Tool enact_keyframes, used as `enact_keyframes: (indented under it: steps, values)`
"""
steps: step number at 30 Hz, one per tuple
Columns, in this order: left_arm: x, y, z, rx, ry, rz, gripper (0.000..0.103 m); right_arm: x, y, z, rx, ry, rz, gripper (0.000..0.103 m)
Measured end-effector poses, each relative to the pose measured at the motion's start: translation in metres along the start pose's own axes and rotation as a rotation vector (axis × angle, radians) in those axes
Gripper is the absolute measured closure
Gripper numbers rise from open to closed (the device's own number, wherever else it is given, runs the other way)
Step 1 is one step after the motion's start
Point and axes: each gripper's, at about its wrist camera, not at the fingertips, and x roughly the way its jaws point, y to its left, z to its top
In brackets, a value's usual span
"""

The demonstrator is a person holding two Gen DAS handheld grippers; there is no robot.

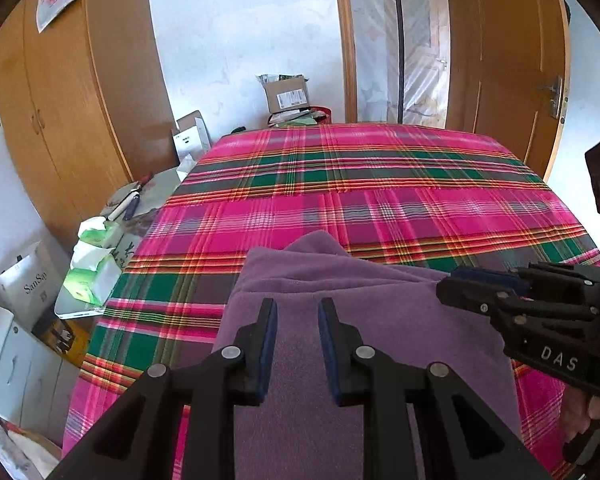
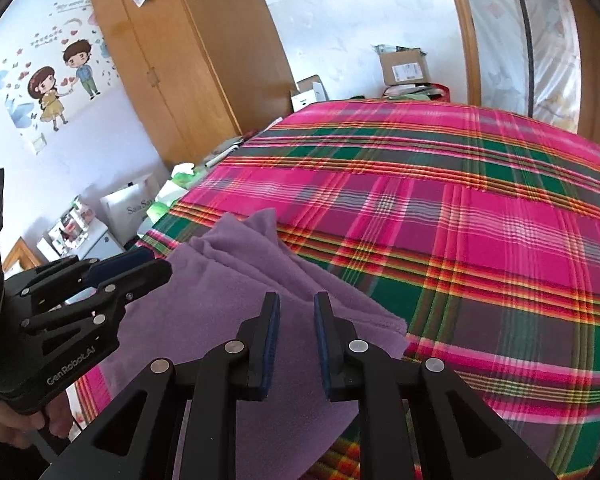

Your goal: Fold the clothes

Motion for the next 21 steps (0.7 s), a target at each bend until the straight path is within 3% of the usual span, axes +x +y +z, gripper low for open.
enact_keyframes:
  steps: [7,13,21]
  values:
    - [0.001,0.006,-0.012,-0.015,0.012,0.005,0.080,-0.017,-0.002,-0.017,0.021,-0.006,0.031,0.085]
    - [0.001,0.030,-0.041,-0.113,0.018,-0.015,0.080,-0.034,0.009,-0.039,0.014,-0.004,0.058,0.083]
    - [-0.005,0.047,-0.064,-0.157,0.014,-0.058,0.080,-0.036,0.020,-0.050,-0.035,0.023,0.039,0.083]
